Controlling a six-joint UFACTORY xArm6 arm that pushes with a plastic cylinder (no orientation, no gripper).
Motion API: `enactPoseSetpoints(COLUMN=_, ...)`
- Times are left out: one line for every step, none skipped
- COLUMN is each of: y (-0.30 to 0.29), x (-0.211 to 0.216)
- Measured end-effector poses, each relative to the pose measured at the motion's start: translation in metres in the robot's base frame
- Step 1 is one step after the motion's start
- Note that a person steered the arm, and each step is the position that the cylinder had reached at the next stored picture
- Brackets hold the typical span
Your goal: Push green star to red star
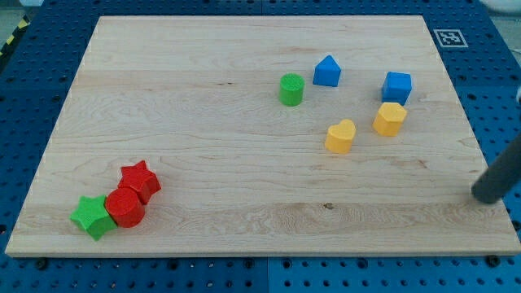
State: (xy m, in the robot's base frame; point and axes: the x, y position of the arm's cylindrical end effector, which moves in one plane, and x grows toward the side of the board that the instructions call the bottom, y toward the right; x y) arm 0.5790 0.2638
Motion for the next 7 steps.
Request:
enactPoseSetpoints(y=-0.036, x=0.038)
enactPoseSetpoints(y=-0.061, x=0.039)
enactPoseSetpoints(y=-0.122, x=0.04)
enactPoseSetpoints(y=-0.185, x=0.04)
enactPoseSetpoints(y=-0.248, x=0.039)
enactPoseSetpoints(y=-0.333, x=0.039)
enactPoseSetpoints(y=-0.414, x=0.039)
